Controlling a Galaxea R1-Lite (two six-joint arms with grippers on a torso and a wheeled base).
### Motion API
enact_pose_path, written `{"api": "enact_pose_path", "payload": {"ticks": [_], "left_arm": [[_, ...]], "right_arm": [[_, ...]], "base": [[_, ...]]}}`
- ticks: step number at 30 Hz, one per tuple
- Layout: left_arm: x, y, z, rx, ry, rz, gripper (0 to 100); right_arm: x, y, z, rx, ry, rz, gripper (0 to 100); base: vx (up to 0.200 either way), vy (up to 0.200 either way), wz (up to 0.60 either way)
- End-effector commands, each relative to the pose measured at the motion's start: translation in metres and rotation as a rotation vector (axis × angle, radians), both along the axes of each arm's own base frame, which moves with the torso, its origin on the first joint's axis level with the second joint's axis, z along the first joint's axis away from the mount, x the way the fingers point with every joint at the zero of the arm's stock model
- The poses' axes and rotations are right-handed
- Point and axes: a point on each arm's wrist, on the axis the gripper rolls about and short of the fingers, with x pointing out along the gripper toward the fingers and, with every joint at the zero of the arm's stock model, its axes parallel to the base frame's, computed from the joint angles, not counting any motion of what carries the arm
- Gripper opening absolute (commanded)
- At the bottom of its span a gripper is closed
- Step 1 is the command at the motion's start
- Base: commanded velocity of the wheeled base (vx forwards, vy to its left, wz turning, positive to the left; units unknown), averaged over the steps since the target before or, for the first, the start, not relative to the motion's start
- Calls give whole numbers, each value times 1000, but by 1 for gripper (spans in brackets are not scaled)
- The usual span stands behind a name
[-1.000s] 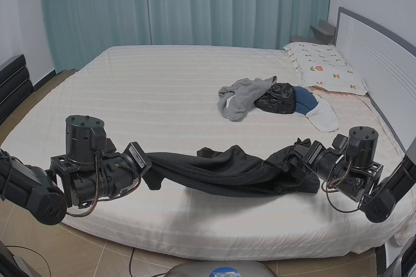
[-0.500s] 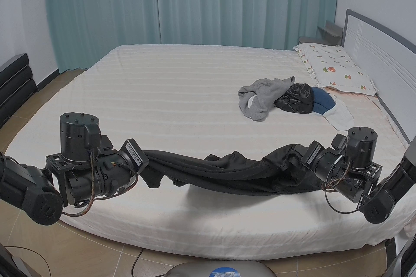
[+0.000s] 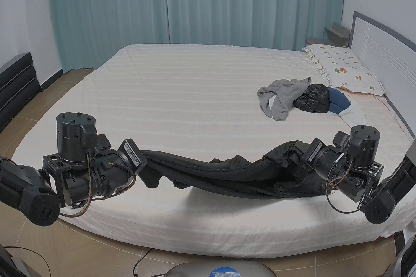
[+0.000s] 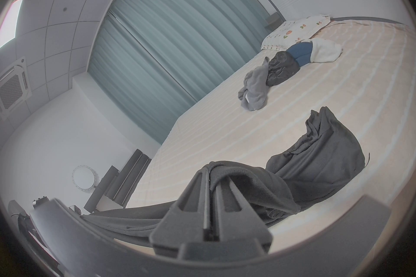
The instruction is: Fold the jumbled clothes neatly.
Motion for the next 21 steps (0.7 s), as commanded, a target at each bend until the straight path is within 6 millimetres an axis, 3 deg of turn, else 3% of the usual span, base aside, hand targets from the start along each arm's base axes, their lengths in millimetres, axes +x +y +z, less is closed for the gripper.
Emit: {"api": "enact_pose_path", "payload": {"ticks": [1, 21], "left_arm": [[0, 0, 0, -1, -2, 0, 0], [6, 8, 3, -8, -13, 38, 0]], "right_arm": [[-1, 0, 0, 1, -1, 2, 0], [-6, 1, 8, 11, -23, 12, 0]], "base": [[0, 200, 0], [0, 200, 0]]}}
